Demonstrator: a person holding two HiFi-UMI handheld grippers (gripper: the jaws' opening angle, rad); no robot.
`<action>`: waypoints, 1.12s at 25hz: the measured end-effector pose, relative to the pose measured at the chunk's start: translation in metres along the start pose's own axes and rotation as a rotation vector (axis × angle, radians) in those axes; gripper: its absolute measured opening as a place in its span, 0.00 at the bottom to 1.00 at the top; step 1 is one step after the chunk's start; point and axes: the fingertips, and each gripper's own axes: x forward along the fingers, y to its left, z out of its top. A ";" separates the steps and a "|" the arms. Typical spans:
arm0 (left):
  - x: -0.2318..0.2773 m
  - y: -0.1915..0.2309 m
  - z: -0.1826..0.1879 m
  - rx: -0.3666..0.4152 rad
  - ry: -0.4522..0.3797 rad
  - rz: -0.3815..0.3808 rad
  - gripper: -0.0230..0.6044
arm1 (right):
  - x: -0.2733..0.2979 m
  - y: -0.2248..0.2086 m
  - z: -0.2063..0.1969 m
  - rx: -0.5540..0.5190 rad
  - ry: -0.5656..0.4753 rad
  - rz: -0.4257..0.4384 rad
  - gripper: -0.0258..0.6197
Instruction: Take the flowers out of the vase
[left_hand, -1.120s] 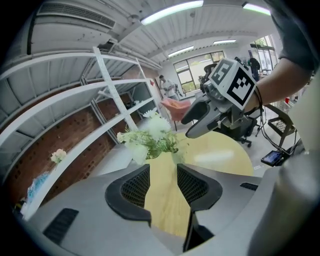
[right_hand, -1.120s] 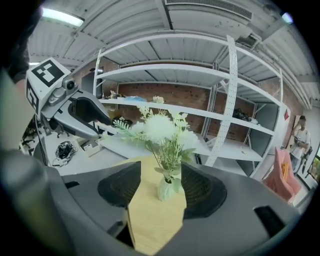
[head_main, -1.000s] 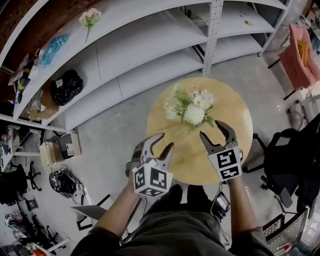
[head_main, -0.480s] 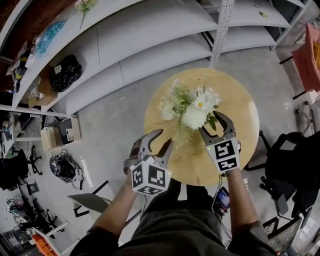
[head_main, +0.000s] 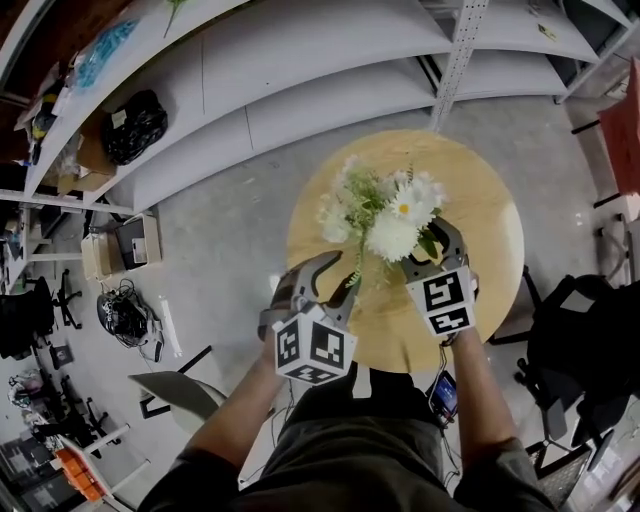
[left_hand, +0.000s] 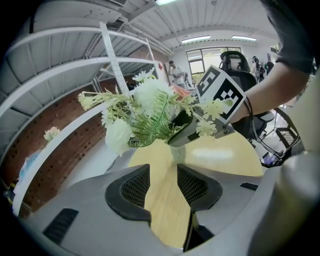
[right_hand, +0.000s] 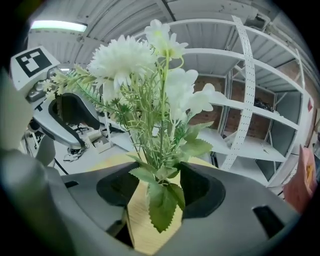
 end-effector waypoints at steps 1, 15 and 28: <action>0.000 0.000 0.000 0.003 0.000 0.001 0.32 | 0.001 0.000 0.000 -0.002 0.000 -0.002 0.39; -0.003 -0.014 -0.008 0.000 0.026 0.002 0.32 | 0.006 -0.002 0.001 -0.011 -0.029 -0.018 0.31; -0.005 -0.012 -0.003 0.007 0.016 -0.007 0.32 | 0.006 -0.001 0.004 -0.017 -0.029 -0.040 0.22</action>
